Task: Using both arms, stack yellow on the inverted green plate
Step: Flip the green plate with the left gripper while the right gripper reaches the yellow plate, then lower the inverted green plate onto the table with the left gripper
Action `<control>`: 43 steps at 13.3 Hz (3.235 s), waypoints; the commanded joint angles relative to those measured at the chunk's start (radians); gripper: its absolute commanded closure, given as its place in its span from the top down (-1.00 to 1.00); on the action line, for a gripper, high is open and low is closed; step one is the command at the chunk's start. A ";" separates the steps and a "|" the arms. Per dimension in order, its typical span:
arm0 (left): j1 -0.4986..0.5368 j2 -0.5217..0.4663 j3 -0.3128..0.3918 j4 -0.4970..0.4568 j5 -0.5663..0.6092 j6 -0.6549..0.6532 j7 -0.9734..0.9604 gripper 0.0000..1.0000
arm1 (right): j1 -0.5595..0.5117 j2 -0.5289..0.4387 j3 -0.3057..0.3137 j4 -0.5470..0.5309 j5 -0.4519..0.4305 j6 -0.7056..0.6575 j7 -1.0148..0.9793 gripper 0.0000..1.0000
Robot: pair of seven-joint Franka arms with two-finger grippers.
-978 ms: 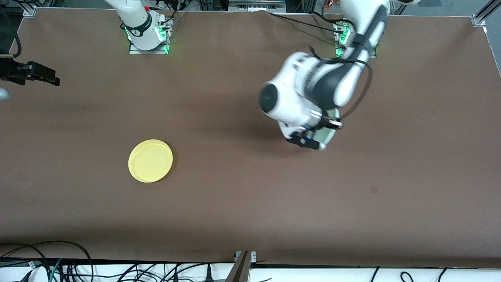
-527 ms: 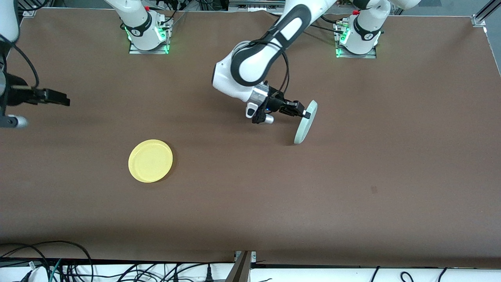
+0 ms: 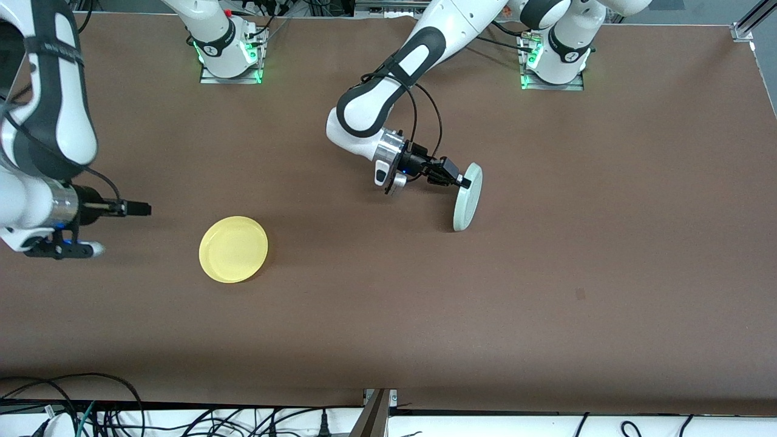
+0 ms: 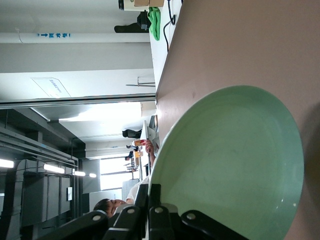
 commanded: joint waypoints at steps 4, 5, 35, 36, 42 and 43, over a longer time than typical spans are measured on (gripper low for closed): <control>-0.037 0.059 0.037 0.059 0.018 -0.012 -0.052 -1.00 | -0.008 0.110 0.008 -0.060 0.105 0.190 0.003 1.00; -0.054 0.079 0.056 0.059 0.018 -0.017 -0.087 -1.00 | -0.008 0.110 0.008 -0.091 0.105 0.235 0.002 1.00; 0.194 -0.085 0.007 0.137 -1.016 0.753 -0.211 1.00 | -0.005 0.193 0.028 -0.276 0.268 0.551 -0.006 -1.00; 0.205 -0.083 0.001 0.137 -1.063 0.803 -0.209 1.00 | -0.005 0.193 0.028 -0.276 0.268 0.551 -0.006 -1.00; 0.228 -0.083 -0.001 0.128 -1.143 1.000 -0.209 1.00 | -0.004 0.171 0.026 -0.263 0.266 0.537 -0.018 -1.00; 0.246 -0.112 -0.001 0.125 -1.130 0.944 -0.207 1.00 | -0.004 0.158 0.026 -0.259 0.266 0.524 -0.021 -1.00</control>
